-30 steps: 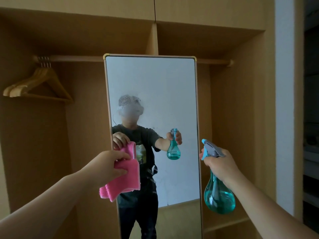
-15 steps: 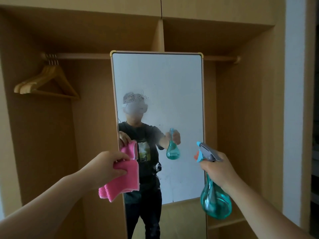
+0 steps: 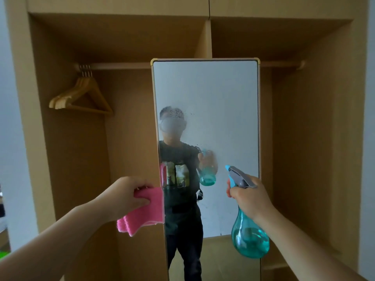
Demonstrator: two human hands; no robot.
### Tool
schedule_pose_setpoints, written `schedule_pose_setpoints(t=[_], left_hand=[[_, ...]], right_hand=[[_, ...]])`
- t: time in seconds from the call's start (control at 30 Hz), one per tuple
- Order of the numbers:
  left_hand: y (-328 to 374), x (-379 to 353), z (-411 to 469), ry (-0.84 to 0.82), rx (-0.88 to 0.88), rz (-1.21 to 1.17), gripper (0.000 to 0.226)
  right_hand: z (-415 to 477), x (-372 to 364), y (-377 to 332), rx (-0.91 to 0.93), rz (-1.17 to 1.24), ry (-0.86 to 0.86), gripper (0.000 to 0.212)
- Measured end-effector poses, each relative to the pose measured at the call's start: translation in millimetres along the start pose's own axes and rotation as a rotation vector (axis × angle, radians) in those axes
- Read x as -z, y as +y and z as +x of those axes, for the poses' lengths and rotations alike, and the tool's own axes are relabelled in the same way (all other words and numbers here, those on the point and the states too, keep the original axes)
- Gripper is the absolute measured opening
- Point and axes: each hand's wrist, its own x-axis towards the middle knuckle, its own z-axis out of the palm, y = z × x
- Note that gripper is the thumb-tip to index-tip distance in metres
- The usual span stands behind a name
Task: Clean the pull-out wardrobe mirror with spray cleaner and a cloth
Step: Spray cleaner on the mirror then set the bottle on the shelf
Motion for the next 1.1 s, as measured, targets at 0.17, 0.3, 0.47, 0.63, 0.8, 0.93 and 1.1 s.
schedule_pose_setpoints(t=[0.17,0.3,0.47,0.63,0.8,0.93,1.1], left_hand=[[-8.6,5.6,-5.5,0.008,0.026,0.013,0.035],[-13.7,9.7,-10.3,0.017,0.03,0.02,0.036],[-21.0,10.7,-18.7,0.01,0.044,-0.002,0.036],[-29.8,8.6,-22.2,0.009,0.046,-0.006,0.038],[-35.8,0.7,-24.6,-0.002,0.056,-0.021,0.036],[-40.7,-16.2,-28.8,-0.011,0.077,-0.017,0.035],[-47.9,-47.3,-41.9,-0.07,0.109,-0.01,0.034]], right_hand=[[-0.9,-12.1,-8.1,0.02,0.002,-0.042,0.016],[-1.5,-27.1,-13.4,0.039,-0.009,-0.094,0.008],[-1.4,-46.0,-16.0,0.037,0.058,-0.107,0.012],[-1.2,-55.1,-3.7,0.055,0.047,-0.079,0.011],[-10.5,-54.3,8.8,0.019,0.049,-0.125,0.02],[-24.3,-59.2,28.9,0.009,0.044,-0.168,0.039],[-41.2,-74.5,56.6,-0.073,0.007,-0.196,0.022]])
